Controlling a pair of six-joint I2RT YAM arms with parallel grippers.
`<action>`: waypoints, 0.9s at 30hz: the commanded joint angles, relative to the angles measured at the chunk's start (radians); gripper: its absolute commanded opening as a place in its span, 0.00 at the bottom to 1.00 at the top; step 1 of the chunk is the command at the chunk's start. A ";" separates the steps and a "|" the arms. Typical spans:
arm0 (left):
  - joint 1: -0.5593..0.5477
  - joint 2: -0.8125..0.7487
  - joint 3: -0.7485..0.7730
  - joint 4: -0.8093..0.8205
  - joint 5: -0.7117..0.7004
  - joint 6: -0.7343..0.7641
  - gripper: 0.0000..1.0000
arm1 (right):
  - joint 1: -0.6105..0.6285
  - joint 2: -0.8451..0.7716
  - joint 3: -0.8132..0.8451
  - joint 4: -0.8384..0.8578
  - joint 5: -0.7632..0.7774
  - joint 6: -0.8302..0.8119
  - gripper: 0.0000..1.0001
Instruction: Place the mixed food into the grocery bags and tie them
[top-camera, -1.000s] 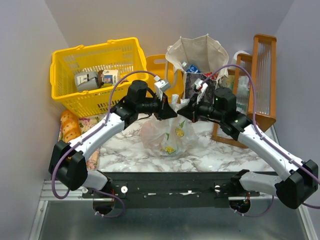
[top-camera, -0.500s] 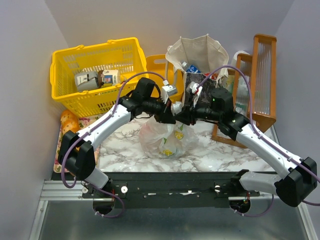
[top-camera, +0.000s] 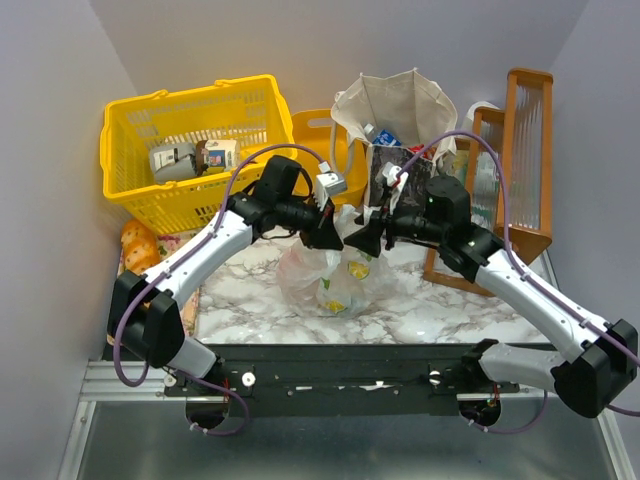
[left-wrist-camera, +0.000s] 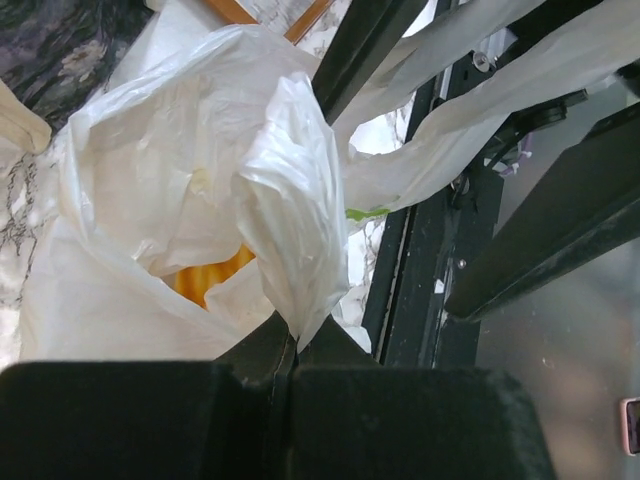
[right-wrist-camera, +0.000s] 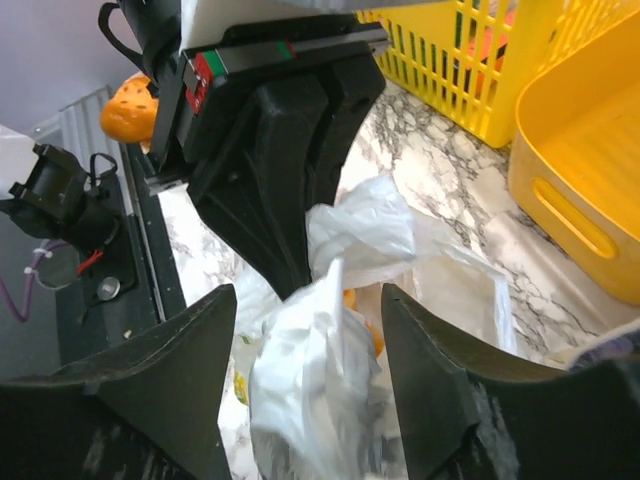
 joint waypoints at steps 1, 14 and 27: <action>0.025 -0.041 -0.012 -0.024 0.032 0.029 0.00 | 0.004 -0.086 -0.001 -0.063 0.081 -0.019 0.73; 0.028 -0.060 -0.022 -0.009 0.048 0.020 0.00 | -0.025 -0.135 0.166 -0.310 0.317 -0.110 0.84; 0.025 -0.038 0.021 -0.036 0.052 0.012 0.00 | -0.024 -0.101 0.212 -0.279 0.123 -0.197 0.07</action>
